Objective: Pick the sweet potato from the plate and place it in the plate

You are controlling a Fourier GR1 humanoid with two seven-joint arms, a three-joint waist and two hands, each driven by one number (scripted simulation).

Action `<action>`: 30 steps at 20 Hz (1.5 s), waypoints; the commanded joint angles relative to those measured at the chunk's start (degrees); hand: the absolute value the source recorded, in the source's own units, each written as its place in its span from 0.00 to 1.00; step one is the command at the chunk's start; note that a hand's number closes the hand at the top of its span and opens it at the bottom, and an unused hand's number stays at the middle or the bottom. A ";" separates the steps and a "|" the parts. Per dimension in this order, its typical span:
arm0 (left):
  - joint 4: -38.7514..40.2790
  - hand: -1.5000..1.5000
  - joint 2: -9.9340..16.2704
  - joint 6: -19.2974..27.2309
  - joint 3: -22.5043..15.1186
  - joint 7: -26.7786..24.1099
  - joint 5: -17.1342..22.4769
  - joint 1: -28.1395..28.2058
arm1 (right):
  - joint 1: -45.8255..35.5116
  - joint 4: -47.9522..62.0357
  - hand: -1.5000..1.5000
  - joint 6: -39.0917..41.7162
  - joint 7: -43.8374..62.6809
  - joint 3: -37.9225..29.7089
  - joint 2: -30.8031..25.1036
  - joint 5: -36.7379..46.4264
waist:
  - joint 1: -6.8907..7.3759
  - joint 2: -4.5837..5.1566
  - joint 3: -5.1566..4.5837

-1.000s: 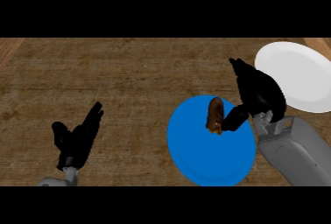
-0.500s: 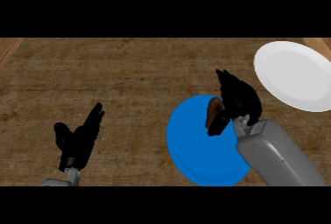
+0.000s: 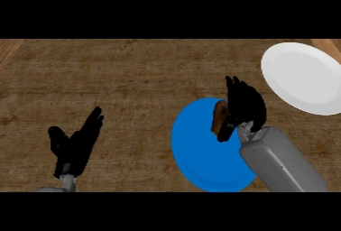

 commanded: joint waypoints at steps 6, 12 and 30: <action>-0.82 0.50 -2.05 0.48 -0.34 3.40 -1.74 0.78 | -1.01 6.83 0.00 1.64 0.90 -2.99 4.64 4.59 | 0.18 0.31 -0.28; 3.25 0.50 -3.28 -1.12 0.09 -0.21 -2.85 0.81 | -0.28 14.40 0.00 1.31 -4.01 -4.04 5.82 6.16 | 0.19 0.38 -0.29; 1.06 0.50 -4.25 -0.04 1.95 1.26 -4.07 2.21 | 20.15 -12.83 1.00 -2.55 -30.34 8.30 -1.73 7.25 | -2.14 -0.28 -0.24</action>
